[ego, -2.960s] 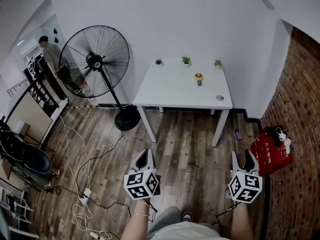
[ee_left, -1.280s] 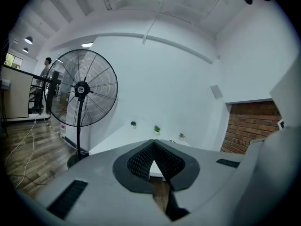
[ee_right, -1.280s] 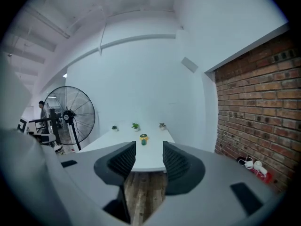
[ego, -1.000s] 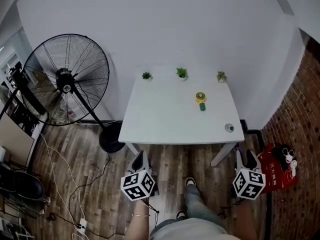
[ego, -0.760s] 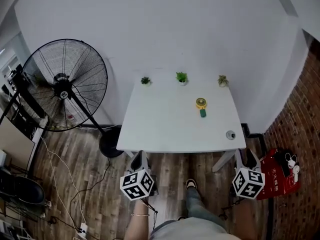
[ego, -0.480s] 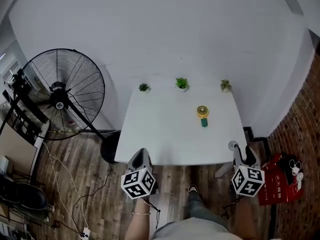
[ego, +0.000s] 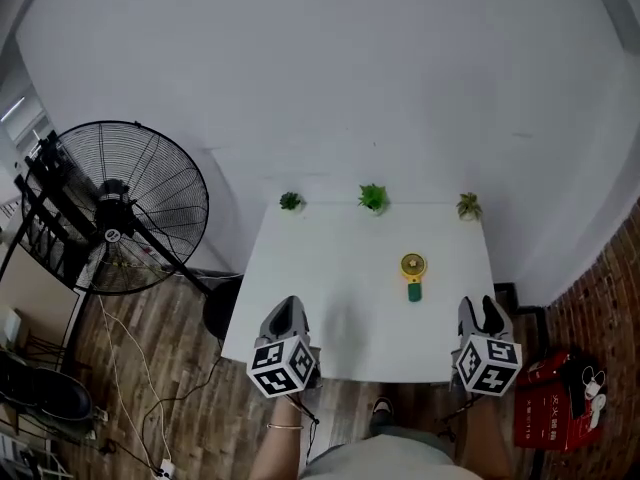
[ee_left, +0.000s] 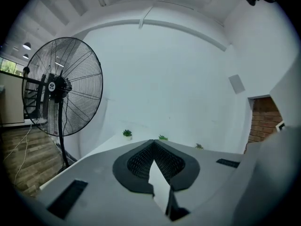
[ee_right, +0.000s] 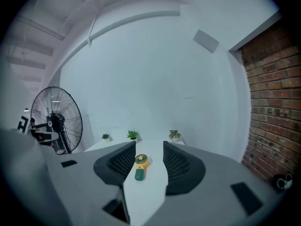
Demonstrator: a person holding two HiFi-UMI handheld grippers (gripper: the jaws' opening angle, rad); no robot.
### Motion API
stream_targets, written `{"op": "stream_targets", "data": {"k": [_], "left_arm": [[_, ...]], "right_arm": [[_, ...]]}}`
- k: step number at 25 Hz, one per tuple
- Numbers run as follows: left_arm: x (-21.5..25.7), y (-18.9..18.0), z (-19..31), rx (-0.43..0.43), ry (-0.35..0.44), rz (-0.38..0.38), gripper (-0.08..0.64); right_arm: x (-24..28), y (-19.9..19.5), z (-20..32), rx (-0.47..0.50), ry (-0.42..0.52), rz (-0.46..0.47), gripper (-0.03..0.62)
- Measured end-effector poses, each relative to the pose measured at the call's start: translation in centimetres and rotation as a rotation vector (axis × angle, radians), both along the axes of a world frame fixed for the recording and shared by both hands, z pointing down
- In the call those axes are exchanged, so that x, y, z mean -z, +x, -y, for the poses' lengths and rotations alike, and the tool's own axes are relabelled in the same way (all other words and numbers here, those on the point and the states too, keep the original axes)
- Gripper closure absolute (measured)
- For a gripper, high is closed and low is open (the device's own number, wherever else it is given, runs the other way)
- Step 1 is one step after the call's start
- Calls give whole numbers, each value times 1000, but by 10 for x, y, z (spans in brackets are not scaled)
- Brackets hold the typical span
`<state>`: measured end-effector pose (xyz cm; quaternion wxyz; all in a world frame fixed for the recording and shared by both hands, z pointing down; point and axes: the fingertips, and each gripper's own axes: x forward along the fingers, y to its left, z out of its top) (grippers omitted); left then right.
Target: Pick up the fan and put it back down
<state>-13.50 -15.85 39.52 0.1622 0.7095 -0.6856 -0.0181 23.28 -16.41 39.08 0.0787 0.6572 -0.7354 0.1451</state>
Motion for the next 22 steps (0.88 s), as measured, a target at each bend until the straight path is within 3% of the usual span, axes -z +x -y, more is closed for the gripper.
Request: {"op": "stream_targets", "data": {"k": [7,22], "left_arm": [[-1,-8,36,46,-26,21,549],[-31,-30,91,45,-90,7,549]], "right_arm": [[-7,-11,54,50,-23,19,405],[-29,-46,107,90,-97,-20,404]]}}
